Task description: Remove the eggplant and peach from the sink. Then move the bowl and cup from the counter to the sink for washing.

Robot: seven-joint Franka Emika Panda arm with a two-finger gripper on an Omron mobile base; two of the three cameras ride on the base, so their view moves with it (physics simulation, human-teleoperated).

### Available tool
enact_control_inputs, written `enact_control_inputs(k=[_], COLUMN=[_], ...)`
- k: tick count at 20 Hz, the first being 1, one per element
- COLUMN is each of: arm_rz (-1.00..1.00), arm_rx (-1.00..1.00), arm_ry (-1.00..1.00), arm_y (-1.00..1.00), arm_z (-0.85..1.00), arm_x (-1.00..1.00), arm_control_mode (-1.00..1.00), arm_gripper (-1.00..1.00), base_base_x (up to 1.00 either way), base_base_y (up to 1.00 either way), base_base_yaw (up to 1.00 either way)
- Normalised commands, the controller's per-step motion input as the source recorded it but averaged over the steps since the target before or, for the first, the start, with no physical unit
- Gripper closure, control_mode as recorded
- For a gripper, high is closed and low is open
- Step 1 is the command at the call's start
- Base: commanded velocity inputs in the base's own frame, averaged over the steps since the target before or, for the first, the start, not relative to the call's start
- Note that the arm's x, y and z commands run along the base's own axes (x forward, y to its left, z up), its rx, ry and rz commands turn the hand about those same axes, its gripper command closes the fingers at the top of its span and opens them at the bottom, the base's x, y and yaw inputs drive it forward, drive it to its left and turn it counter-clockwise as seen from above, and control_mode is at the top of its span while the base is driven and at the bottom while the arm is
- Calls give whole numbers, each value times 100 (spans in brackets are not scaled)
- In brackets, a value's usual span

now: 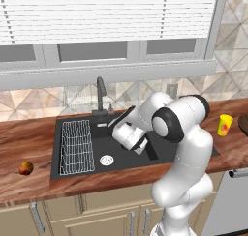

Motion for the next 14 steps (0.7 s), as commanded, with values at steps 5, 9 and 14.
enact_control_inputs(k=[5, 9, 14], arm_rz=[0, 0, 0], arm_rx=[0, 0, 0], arm_ry=[0, 0, 1], arm_y=[0, 0, -2], arm_z=[23, 26, 24], arm_x=[-3, -2, -3], arm_control_mode=[-100, -100, -100], arm_gripper=[100, 100, 100], base_base_x=[0, 0, 0], base_base_y=[0, 0, 0], base_base_yaw=[0, 0, 0])
